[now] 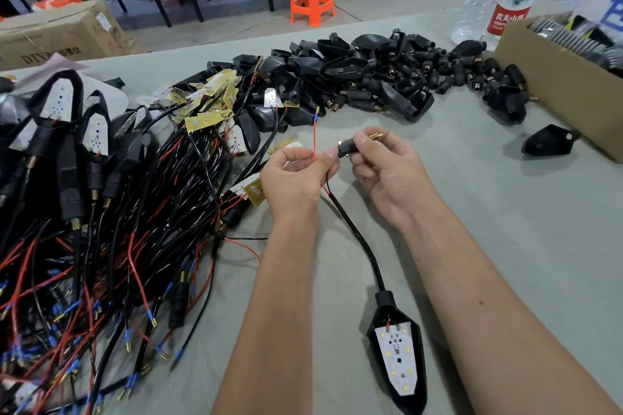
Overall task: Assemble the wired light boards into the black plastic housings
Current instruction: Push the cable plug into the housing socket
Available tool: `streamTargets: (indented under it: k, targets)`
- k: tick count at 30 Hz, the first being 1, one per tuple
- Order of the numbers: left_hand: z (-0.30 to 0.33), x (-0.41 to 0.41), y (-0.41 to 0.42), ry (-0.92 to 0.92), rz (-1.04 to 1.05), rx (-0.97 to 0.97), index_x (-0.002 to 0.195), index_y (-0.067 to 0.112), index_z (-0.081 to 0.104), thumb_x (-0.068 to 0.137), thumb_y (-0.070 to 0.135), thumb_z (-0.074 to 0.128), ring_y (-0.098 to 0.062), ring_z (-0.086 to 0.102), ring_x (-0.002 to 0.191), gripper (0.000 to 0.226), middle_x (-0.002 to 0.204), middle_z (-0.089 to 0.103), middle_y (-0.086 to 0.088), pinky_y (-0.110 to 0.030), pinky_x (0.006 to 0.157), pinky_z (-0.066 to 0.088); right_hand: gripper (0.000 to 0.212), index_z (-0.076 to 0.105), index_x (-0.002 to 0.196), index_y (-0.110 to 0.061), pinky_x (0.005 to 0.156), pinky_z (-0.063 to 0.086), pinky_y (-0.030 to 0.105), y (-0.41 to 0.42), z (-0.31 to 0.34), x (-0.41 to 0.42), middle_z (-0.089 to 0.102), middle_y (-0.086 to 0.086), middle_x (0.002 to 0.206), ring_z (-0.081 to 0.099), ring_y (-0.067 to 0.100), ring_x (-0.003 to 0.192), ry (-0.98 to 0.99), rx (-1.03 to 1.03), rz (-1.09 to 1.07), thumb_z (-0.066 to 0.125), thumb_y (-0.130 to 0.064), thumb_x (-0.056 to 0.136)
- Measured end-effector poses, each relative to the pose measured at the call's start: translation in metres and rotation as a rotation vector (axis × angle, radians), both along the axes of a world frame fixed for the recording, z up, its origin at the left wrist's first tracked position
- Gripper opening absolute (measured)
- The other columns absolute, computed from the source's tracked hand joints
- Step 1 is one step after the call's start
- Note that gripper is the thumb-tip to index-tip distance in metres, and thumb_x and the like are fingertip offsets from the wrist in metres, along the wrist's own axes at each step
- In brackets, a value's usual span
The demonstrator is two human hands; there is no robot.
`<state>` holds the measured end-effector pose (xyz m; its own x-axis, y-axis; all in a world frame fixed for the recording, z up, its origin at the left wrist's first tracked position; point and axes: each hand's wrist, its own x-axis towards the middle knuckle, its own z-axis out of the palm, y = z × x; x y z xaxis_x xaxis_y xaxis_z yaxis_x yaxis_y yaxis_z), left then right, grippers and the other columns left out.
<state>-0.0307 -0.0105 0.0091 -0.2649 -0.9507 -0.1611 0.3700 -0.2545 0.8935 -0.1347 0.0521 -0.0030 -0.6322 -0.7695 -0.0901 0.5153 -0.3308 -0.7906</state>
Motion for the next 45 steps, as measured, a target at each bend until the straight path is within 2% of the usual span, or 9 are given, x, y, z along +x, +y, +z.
streamTargets:
  k: [6,11,16,23,27,31,36,41,45]
  targets:
    - [0.001,0.002,0.003,-0.075,-0.247,0.007,0.085,-0.001,0.065,0.084,-0.011,0.076,-0.026,0.072,0.071,0.014,0.076,0.073,-0.014,-0.03,0.075,0.064,0.007,0.069,0.103,-0.004,0.053,0.042,0.016,-0.001,-0.005,-0.001,0.062,0.011,0.087,0.045,0.009,0.058,0.033,0.097,-0.089,0.063,-0.004,0.099]
    - [0.002,0.01,-0.003,-0.149,-0.328,-0.044,0.089,0.003,0.07,0.085,-0.015,0.07,-0.025,0.073,0.082,0.019,0.09,0.076,-0.016,-0.032,0.082,0.063,0.006,0.065,0.104,-0.007,0.057,0.048,0.018,-0.001,-0.001,-0.003,0.07,0.017,0.093,0.059,0.012,0.067,-0.028,0.001,-0.158,0.059,-0.006,0.103]
    - [0.0,0.009,0.0,-0.198,-0.32,-0.094,0.09,0.002,0.068,0.083,-0.012,0.075,-0.028,0.073,0.076,0.018,0.081,0.074,-0.013,-0.029,0.073,0.063,0.006,0.061,0.109,-0.011,0.057,0.049,0.019,-0.001,-0.002,-0.002,0.071,0.02,0.097,0.063,0.016,0.069,0.034,-0.028,-0.122,0.057,-0.014,0.105]
    - [-0.002,0.007,-0.004,-0.259,-0.255,-0.197,0.088,0.01,0.066,0.084,-0.008,0.075,-0.011,0.065,0.062,0.021,0.07,0.073,0.0,-0.022,0.065,0.056,0.005,0.064,0.098,-0.013,0.05,0.044,0.021,-0.003,-0.003,0.004,0.07,0.009,0.079,0.054,0.013,0.056,0.297,0.135,-0.062,0.062,-0.014,0.103]
    - [0.001,0.005,-0.008,-0.255,-0.221,-0.224,0.102,0.012,0.069,0.089,-0.003,0.069,-0.007,0.063,0.068,0.02,0.066,0.067,0.011,-0.019,0.065,0.053,0.006,0.061,0.099,-0.012,0.046,0.041,0.019,-0.002,-0.001,0.007,0.068,0.008,0.072,0.052,0.012,0.05,0.28,0.117,-0.031,0.059,-0.013,0.104]
    - [0.007,0.003,-0.007,-0.161,-0.212,-0.269,0.114,0.008,0.066,0.097,0.007,0.067,-0.011,0.066,0.074,0.018,0.083,0.073,0.006,-0.032,0.077,0.06,0.01,0.061,0.102,-0.006,0.048,0.041,0.022,-0.002,-0.002,0.009,0.066,0.01,0.073,0.052,0.016,0.053,0.463,0.148,0.027,0.057,-0.015,0.105]
    - [0.009,0.005,-0.008,-0.217,-0.181,-0.476,0.112,0.016,0.065,0.09,0.002,0.073,-0.01,0.07,0.074,0.027,0.085,0.074,-0.002,-0.022,0.069,0.055,0.015,0.064,0.105,-0.003,0.047,0.04,0.023,-0.004,-0.004,0.01,0.063,0.009,0.068,0.052,0.015,0.051,0.552,0.167,0.057,0.058,-0.017,0.106]
    - [0.008,0.006,-0.014,-0.237,-0.128,-0.436,0.109,0.02,0.07,0.085,-0.001,0.077,-0.001,0.066,0.067,0.032,0.101,0.069,-0.01,-0.017,0.067,0.053,0.015,0.06,0.091,-0.018,0.041,0.036,0.022,-0.005,-0.006,0.01,0.064,0.014,0.069,0.048,0.016,0.046,0.569,0.176,0.058,0.059,-0.023,0.105]
    - [0.004,0.01,-0.019,-0.227,-0.155,-0.433,0.095,0.015,0.078,0.091,0.0,0.072,-0.002,0.06,0.065,0.017,0.075,0.07,0.004,-0.017,0.064,0.048,0.01,0.056,0.099,-0.016,0.04,0.034,0.022,-0.003,-0.004,0.007,0.062,0.011,0.071,0.046,0.015,0.045,0.486,0.156,0.002,0.056,-0.022,0.106]
